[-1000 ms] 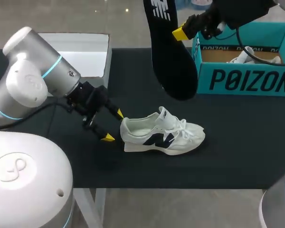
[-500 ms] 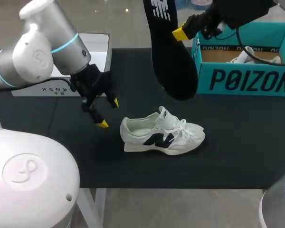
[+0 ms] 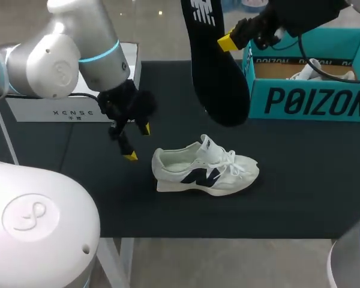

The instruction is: Take the shoe out of the shoebox, open the shoe tongue, remove and reinsert the insole, then place the shoe into the shoebox

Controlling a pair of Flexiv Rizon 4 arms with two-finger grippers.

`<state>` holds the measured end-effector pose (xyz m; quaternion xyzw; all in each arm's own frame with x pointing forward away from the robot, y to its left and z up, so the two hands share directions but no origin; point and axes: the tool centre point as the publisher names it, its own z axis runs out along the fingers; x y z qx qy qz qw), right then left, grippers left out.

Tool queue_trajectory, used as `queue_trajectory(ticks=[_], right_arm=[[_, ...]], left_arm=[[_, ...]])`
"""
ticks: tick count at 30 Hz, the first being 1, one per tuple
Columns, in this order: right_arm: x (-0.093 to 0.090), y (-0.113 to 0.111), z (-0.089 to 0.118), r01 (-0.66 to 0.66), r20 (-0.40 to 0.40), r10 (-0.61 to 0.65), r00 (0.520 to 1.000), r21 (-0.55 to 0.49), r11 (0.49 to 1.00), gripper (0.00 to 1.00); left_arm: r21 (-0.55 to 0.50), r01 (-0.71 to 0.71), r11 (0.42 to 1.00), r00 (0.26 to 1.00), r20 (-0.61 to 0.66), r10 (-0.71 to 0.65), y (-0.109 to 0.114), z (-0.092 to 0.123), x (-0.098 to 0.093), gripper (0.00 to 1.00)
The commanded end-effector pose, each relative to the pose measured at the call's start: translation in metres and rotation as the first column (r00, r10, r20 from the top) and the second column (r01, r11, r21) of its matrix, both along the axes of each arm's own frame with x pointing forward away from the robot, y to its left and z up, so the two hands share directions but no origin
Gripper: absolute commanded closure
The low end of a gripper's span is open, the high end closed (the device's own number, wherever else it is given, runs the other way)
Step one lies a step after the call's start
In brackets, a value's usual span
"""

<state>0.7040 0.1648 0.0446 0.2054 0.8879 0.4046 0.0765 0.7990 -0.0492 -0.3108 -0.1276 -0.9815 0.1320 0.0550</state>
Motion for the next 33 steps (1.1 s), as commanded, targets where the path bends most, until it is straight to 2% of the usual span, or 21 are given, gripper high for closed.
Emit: queue_trajectory(ticks=[1, 4, 7, 19, 31, 33], right_arm=[[0.002, 0.002, 0.0, 0.0, -0.003, 0.0, 1.0, -0.003, 1.0, 1.0], [0.002, 0.002, 0.0, 0.0, -0.003, 0.0, 1.0, -0.003, 1.0, 1.0], [-0.004, -0.005, 0.01, 0.017, 0.004, -0.017, 1.0, -0.008, 1.0, 1.0], [-0.033, -0.033, 0.032, 0.088, 0.004, -0.088, 0.996, -0.039, 0.995, 1.0], [-0.034, -0.033, 0.032, 0.09, 0.003, -0.09, 0.996, -0.039, 0.995, 1.0], [-0.034, -0.033, 0.032, 0.09, 0.003, -0.09, 0.996, -0.039, 0.995, 1.0]], left_arm=[[0.022, -0.003, 1.0, 1.0, 0.022, 0.003, 0.001, 0.003, -0.008, 0.0], [0.022, -0.003, 1.0, 1.0, 0.022, 0.003, 0.001, 0.003, -0.008, 0.0], [0.022, -0.003, 1.0, 1.0, 0.022, 0.003, 0.001, 0.003, -0.008, 0.0], [0.022, -0.003, 1.0, 1.0, 0.022, 0.003, 0.001, 0.003, -0.008, 0.0], [0.022, -0.003, 1.0, 1.0, 0.022, 0.003, 0.001, 0.003, -0.008, 0.0], [0.005, 0.008, 1.0, 0.999, 0.04, -0.008, -0.005, 0.006, -0.004, 0.0]])
